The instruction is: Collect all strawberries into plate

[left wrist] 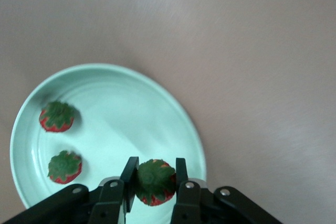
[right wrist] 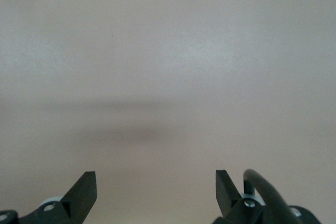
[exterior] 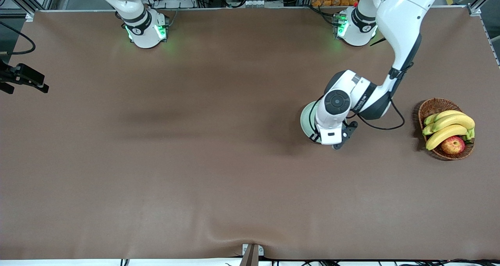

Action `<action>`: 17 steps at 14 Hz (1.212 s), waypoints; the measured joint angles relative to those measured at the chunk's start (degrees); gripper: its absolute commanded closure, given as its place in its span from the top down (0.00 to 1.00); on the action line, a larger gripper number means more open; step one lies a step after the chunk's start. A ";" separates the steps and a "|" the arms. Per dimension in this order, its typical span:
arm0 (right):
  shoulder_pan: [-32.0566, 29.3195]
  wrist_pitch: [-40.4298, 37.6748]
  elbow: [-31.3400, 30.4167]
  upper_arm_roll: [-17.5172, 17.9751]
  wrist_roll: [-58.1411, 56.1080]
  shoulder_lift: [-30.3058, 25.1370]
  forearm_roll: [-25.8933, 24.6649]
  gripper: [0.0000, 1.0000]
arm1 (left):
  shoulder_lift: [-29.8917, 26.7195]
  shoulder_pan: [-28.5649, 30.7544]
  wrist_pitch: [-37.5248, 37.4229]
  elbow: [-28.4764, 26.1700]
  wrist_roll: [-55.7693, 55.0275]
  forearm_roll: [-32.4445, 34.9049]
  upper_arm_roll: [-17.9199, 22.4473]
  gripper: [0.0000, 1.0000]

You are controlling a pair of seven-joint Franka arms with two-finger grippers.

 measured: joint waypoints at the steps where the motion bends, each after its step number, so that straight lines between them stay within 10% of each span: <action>1: 0.00 0.04 -0.02 0.00 0.00 0.00 0.00 1.00 | 0.11 -0.06 -0.23 -0.93 1.03 0.00 -0.15 1.00; 9: 0.00 0.04 -0.10 0.07 0.00 -0.01 0.00 1.00 | -5.01 0.62 -3.57 1.80 12.70 -0.01 -0.19 1.00; 17: 0.00 0.04 -0.17 0.12 0.00 -0.01 0.00 1.00 | -11.68 6.44 -22.66 19.29 38.87 -5.82 -0.15 1.00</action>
